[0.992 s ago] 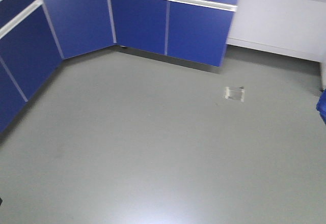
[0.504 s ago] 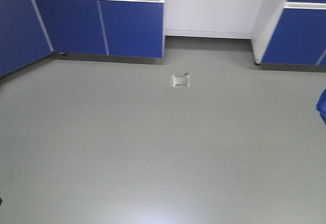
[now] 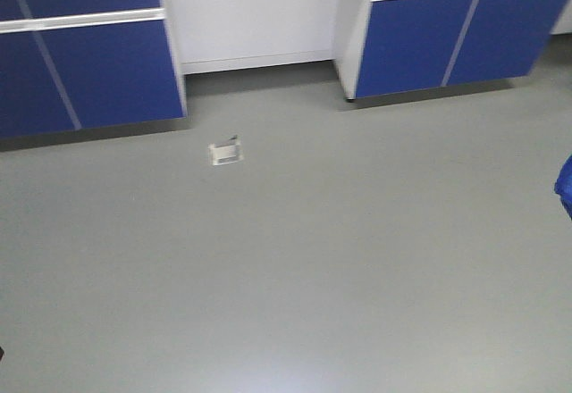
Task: Wipe right workspace with blue cloth
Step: 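Hold the blue cloth in the right gripper while driving to the other bench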
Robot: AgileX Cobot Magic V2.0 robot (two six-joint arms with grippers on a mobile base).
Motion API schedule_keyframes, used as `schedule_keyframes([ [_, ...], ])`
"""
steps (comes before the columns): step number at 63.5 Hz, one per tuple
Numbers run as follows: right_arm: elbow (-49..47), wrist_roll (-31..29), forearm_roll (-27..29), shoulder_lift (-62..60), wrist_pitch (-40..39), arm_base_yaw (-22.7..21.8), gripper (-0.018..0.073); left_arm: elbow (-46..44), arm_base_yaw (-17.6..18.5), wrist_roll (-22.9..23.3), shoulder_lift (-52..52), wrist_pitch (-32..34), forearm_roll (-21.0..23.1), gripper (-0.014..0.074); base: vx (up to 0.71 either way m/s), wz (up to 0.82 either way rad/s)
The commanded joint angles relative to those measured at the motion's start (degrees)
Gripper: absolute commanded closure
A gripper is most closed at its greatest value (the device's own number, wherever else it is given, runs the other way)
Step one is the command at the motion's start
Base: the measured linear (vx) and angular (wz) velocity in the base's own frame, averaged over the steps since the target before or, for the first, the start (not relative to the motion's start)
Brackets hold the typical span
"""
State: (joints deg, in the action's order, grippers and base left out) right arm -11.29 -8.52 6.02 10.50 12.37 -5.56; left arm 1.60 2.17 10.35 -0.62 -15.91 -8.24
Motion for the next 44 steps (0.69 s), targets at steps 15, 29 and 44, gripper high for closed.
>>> schedule_keyframes([
  [15, -1.8, -0.2, 0.0, 0.7, -5.4, -0.1, 0.0562, 1.7, 0.3, 0.5, -0.9, 4.5, -0.1, 0.0602, 0.2, -0.52],
  [29, -1.8, -0.2, 0.0, 0.7, -5.4, -0.1, 0.0562, 1.7, 0.3, 0.5, -0.9, 4.5, -0.1, 0.0602, 0.24, -0.32],
  [44, -1.8, -0.2, 0.0, 0.7, -5.4, -0.1, 0.0562, 1.7, 0.3, 0.5, -0.9, 4.5, -0.1, 0.0602, 0.32, -0.05],
])
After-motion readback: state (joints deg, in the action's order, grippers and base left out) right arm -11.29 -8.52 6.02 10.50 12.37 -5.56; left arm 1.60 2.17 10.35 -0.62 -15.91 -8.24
